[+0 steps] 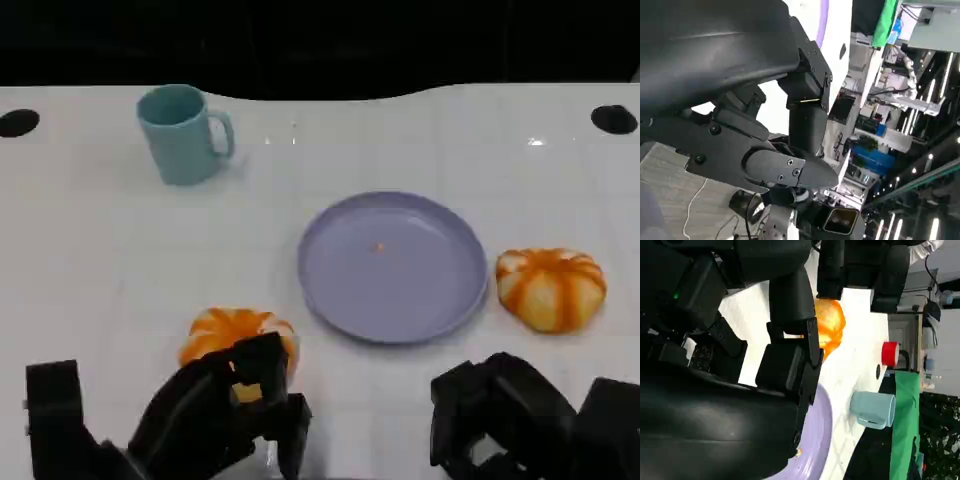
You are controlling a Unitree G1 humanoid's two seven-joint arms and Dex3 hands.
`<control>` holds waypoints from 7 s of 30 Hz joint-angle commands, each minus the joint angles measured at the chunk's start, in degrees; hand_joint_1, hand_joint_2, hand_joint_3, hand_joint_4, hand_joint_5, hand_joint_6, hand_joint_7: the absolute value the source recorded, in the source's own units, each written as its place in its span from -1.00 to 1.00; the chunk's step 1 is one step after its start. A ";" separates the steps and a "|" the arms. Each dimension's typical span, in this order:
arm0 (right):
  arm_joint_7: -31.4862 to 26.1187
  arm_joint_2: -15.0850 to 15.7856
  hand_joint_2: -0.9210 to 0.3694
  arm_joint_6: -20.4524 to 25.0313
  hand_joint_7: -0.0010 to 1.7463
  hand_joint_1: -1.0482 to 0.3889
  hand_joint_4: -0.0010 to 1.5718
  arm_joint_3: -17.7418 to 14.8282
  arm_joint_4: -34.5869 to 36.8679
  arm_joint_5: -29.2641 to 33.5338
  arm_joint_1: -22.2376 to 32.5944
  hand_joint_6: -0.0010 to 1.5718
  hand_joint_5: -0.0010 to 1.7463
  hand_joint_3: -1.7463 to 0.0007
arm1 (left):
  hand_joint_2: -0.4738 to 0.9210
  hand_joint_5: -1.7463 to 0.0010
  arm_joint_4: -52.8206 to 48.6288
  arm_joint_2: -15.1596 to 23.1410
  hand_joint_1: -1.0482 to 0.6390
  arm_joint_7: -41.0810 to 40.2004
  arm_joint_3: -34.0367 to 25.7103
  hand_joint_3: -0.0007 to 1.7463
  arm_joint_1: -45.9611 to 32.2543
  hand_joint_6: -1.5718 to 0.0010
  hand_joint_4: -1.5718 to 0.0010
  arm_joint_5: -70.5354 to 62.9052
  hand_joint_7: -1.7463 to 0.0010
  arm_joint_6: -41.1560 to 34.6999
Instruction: Grasp the bread from the table and place it into the plate.
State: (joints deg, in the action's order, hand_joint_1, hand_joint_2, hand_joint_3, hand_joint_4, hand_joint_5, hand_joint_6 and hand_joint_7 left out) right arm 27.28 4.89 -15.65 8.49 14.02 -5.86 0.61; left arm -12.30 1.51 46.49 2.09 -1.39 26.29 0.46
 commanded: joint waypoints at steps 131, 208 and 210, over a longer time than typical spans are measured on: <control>-0.57 0.14 0.25 2.58 0.14 -1.00 0.97 -0.07 -2.95 -0.84 1.15 1.00 0.47 -0.46 | 0.52 -1.00 -22.63 22.80 -0.06 -62.39 27.75 0.26 24.83 0.20 -0.05 -77.07 -0.98 20.20; -2.50 -1.39 0.25 0.22 0.11 -1.00 0.93 1.81 -2.21 2.00 1.71 1.00 0.47 -0.47 | 0.45 -1.00 -39.95 5.16 -0.02 -58.62 27.44 0.19 52.87 0.16 -0.12 -70.63 -1.00 22.56; -2.56 -1.35 0.25 0.44 0.12 -1.00 0.93 1.71 -2.23 1.90 1.55 1.00 0.48 -0.47 | 0.51 -1.00 -41.20 4.49 -0.02 -56.75 27.34 0.17 53.42 0.19 -0.10 -69.65 -1.00 22.57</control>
State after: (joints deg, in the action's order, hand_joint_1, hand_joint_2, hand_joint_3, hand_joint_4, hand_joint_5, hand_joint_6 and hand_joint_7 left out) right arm 24.88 3.00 -15.31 10.63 12.31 -3.59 2.24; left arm -51.92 6.28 -11.83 29.44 49.76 -44.93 22.71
